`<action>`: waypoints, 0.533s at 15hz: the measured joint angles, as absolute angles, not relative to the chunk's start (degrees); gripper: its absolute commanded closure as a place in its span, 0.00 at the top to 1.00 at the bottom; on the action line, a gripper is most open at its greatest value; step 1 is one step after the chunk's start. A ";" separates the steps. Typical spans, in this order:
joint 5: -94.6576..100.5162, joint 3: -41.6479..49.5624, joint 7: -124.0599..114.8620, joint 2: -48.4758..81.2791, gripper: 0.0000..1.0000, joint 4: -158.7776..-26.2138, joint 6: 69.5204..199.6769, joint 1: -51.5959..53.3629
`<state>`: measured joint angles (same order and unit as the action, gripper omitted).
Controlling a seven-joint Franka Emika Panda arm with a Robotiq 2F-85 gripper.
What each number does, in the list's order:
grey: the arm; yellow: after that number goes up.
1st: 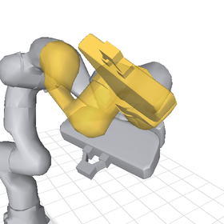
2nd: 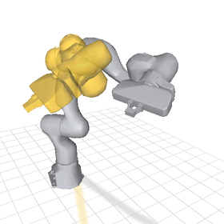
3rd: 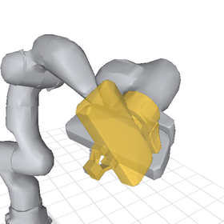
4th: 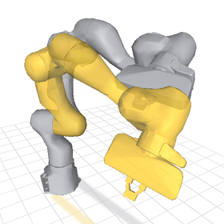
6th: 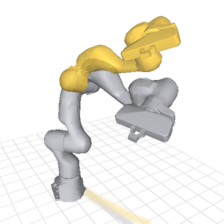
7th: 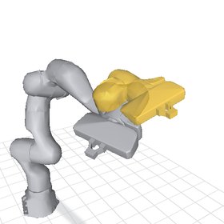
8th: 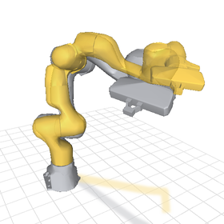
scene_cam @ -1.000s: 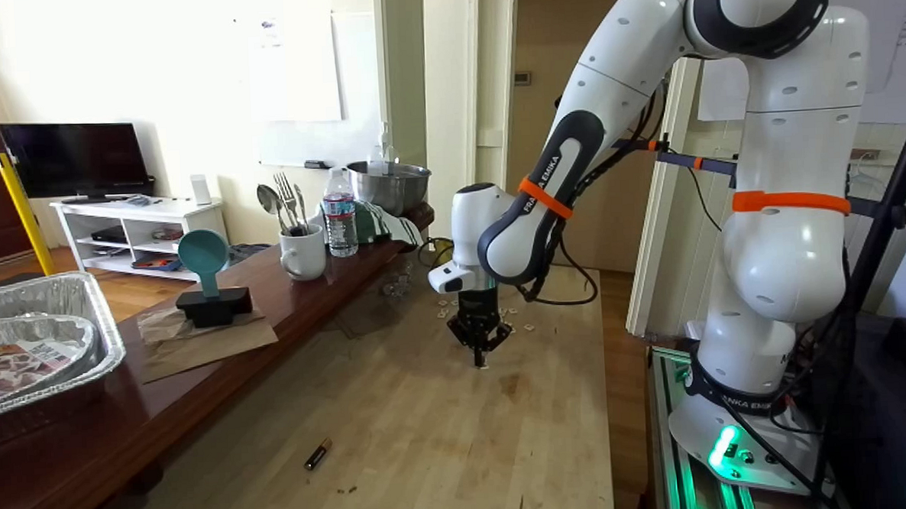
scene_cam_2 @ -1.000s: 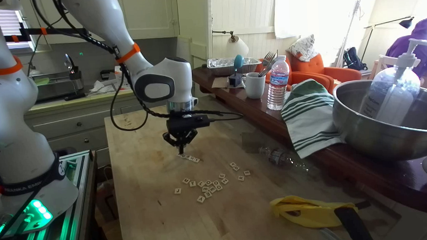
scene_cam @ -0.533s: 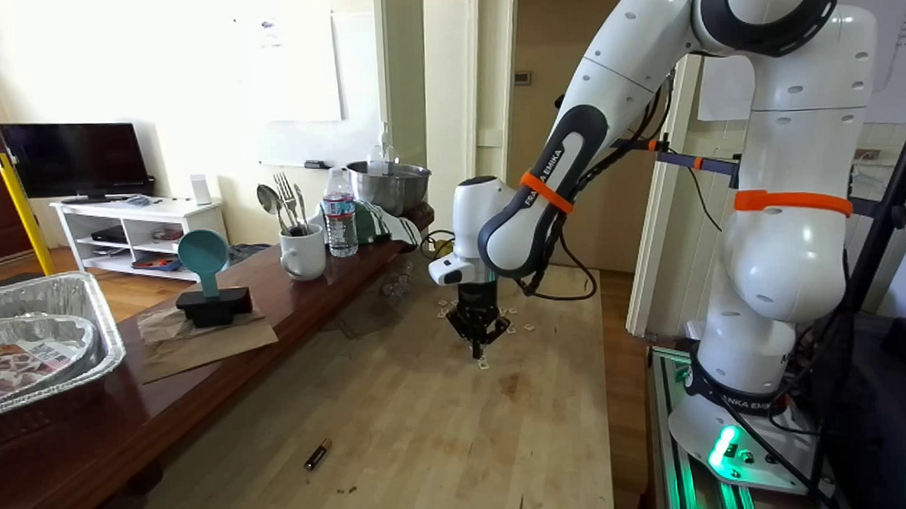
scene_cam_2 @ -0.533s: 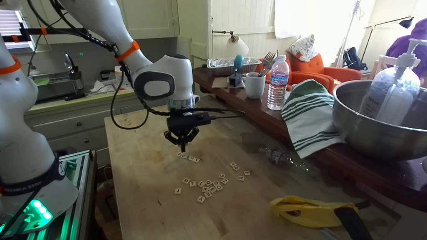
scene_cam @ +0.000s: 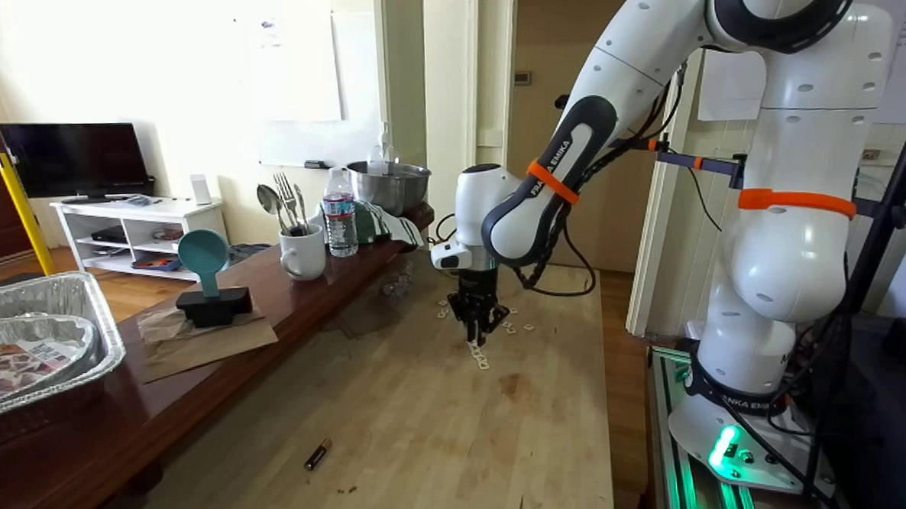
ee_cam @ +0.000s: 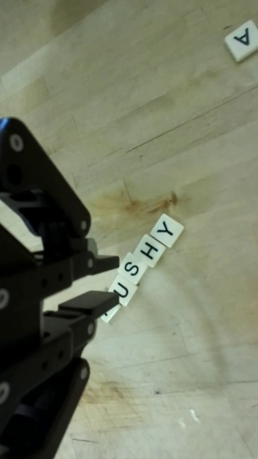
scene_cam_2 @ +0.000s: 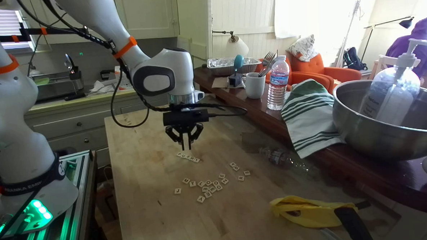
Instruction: Replace the letter M with P in the pile of letters spelling MUSHY
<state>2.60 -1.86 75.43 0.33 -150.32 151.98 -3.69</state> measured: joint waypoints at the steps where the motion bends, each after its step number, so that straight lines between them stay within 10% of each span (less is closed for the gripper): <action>1: 2.84 -1.74 73.98 0.09 0.62 -150.32 151.71 -3.69; 8: 4.06 -1.52 62.34 -1.40 1.00 -150.63 151.26 -3.50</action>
